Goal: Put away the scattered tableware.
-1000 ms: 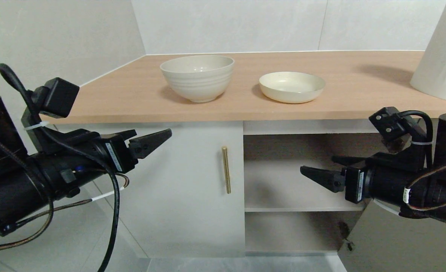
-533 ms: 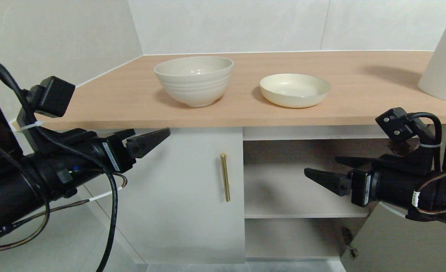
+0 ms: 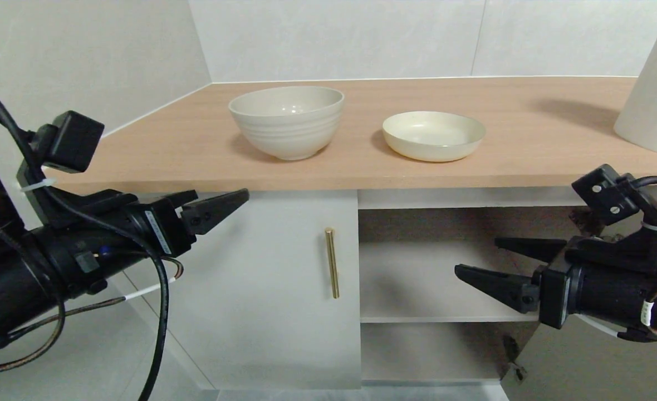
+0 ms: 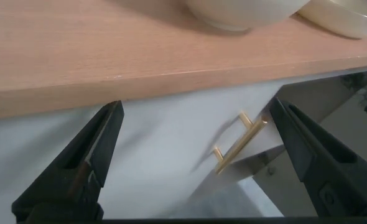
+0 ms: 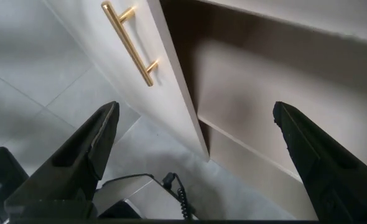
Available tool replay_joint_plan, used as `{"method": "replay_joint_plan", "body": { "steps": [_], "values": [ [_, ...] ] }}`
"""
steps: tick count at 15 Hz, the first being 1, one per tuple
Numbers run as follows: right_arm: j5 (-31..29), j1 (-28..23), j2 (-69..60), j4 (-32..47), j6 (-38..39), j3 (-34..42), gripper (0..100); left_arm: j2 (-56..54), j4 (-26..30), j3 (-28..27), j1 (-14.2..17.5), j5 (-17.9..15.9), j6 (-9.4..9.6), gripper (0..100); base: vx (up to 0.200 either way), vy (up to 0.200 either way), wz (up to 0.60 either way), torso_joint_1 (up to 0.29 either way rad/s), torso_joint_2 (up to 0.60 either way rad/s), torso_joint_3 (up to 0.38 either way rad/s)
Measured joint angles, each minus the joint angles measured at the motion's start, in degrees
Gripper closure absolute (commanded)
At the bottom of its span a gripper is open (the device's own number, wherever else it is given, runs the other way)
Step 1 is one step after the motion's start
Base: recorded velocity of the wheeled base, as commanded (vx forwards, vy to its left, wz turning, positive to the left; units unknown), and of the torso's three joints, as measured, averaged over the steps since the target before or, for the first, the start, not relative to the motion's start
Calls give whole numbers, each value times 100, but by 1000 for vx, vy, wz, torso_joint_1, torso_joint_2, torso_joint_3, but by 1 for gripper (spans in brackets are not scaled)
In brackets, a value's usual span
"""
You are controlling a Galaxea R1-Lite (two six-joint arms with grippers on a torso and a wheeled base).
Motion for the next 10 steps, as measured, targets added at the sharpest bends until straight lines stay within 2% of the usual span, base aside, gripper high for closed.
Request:
{"method": "replay_joint_plan", "body": {
  "steps": [2, 4, 8, 10],
  "values": [
    [6, 2, -22, -16, -51, 15, 0, -113, -6, -5, 0, -115, 2, 0, 0, 0, 0, 171, -66, -200],
    [-2, -11, -21, 2, -66, 26, 0, -260, -37, -6, 16, -190, 7, 0, 0, 0, 0, 234, -330, -268],
    [17, 22, -33, -11, -104, 35, 0, -571, 68, 116, -2, -238, -63, 0, 0, 0, 0, 203, -642, -220],
    [55, 112, -82, 9, -240, 88, 0, -956, 183, 216, 6, -614, -165, 0, 0, 0, 0, 88, -481, -246]
  ]
}}
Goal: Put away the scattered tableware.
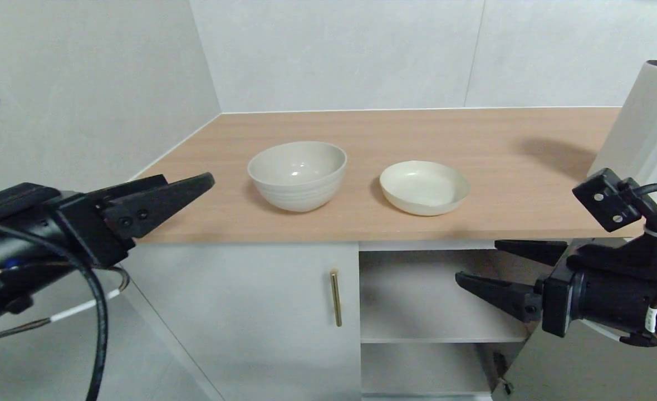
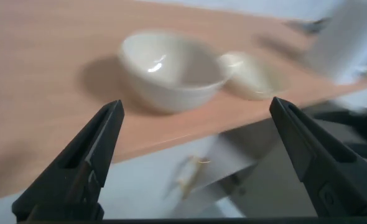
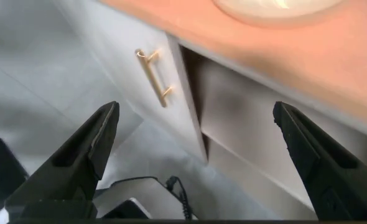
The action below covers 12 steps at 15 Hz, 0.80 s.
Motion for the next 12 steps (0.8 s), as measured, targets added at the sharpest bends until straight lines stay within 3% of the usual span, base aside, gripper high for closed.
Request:
{"method": "replay_joint_plan", "body": {
  "steps": [3, 5, 7, 9, 10, 12],
  "values": [
    [-40, 66, -127, 230, 38, -241, 0, -328, 1035, -367, -6, -99, -41, 0, 0, 0, 0, 214, -380, -168],
    [-180, 55, -116, 983, 260, -853, 0, -254, 1937, -1013, 0, -6, -104, 0, 0, 0, 0, 151, -73, -56],
    [-411, -11, 91, 1937, 541, -1863, 0, 110, 2699, -1941, -1, 229, -330, 0, 0, 0, 0, 28, -21, -11],
    [-839, -134, 556, 2849, 864, -2883, 0, 619, 4019, -2915, 10, 618, -563, 0, 0, 0, 0, 0, 0, 0],
    [-1162, -188, 840, 3094, 1106, -3241, 0, 881, 4696, -3232, 11, 660, -695, 0, 0, 0, 0, 0, 0, 0],
    [-1758, -261, 1296, 3241, 1337, -3662, 0, 1320, 4970, -3639, 52, 653, -1119, 0, 0, 0, 0, 0, 0, 0]
  ]
}}
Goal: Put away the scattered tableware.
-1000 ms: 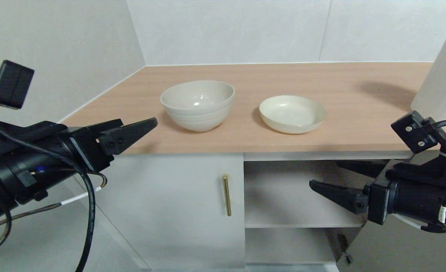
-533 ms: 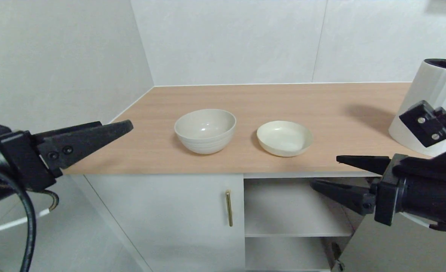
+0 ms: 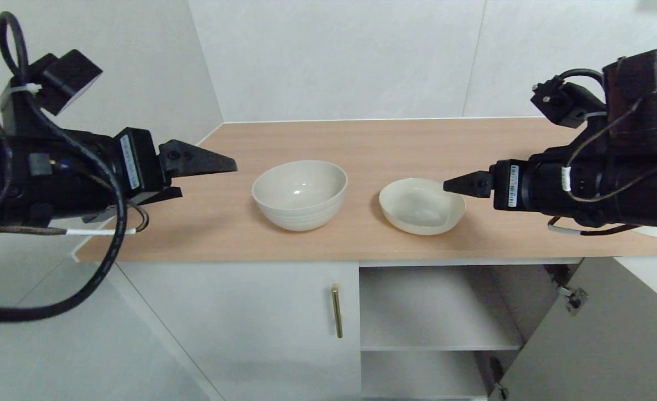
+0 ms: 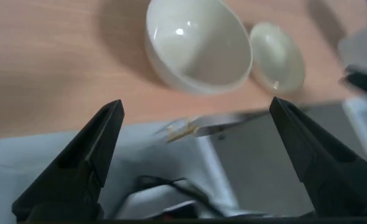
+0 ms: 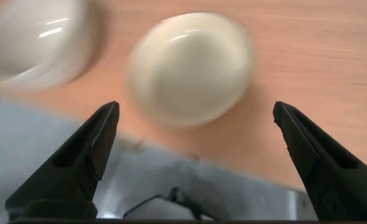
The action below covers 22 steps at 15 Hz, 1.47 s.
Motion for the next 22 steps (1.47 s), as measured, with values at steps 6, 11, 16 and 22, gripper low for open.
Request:
{"method": "replay_joint_plan", "body": {
  "steps": [6, 11, 16, 22],
  "values": [
    [-252, -273, 451, -27, 184, -180, 0, 818, -20, -321, 13, 411, -373, 0, 0, 0, 0, 0, 0, 0],
    [-400, -284, 471, -167, 179, -146, 0, 1537, -677, -422, -391, 1428, -358, 0, 0, 0, 0, 0, 0, 0],
    [-452, -284, 521, -167, 176, -138, 0, 1871, -870, -422, -527, 1676, -345, 0, 0, 0, 0, 0, 0, 0],
    [-455, -284, 523, -166, 176, -122, 0, 1935, -861, -417, -530, 1677, -343, 100, 0, 0, 0, 0, 0, 0]
  ]
}}
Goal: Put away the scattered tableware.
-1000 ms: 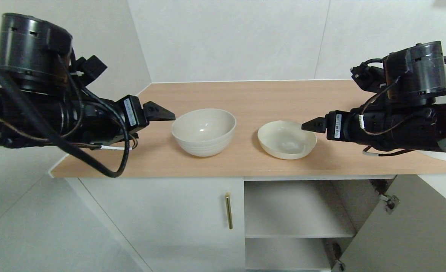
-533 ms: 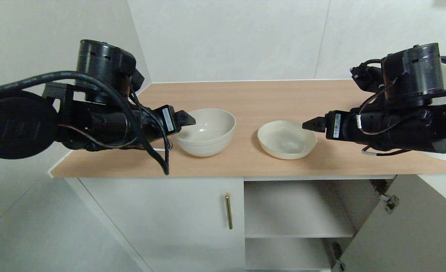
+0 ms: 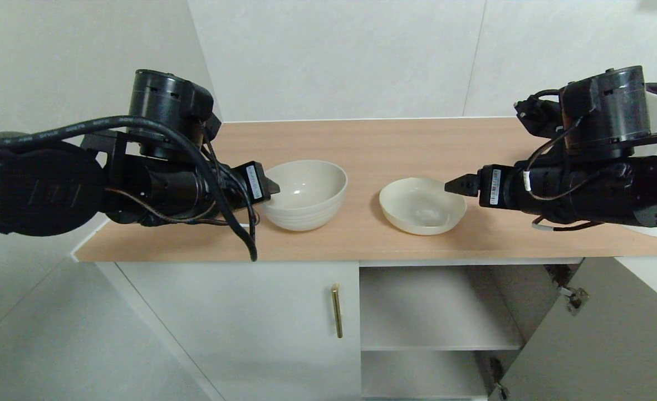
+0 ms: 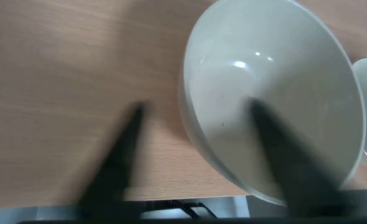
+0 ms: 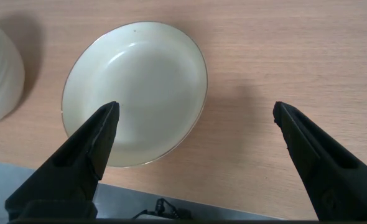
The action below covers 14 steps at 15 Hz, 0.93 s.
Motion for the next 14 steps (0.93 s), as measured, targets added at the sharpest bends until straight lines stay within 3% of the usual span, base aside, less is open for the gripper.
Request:
{"method": "replay_joint_plan", "body": {
  "steps": [8, 11, 14],
  "values": [
    [-30, 0, 30, -1, -7, 0, 0, -367, 0, 223, -145, 21, 66, 100, 0, 0, 0, 0, 0, 0],
    [-417, -41, 212, -4, -13, -52, 0, -629, -144, 456, -234, 16, 205, 100, 0, 0, 0, 0, 0, 0],
    [-718, -144, 560, -4, -16, -168, 0, -736, -232, 574, -254, 18, 224, 100, 0, 0, 0, 0, 0, 0]
  ]
}}
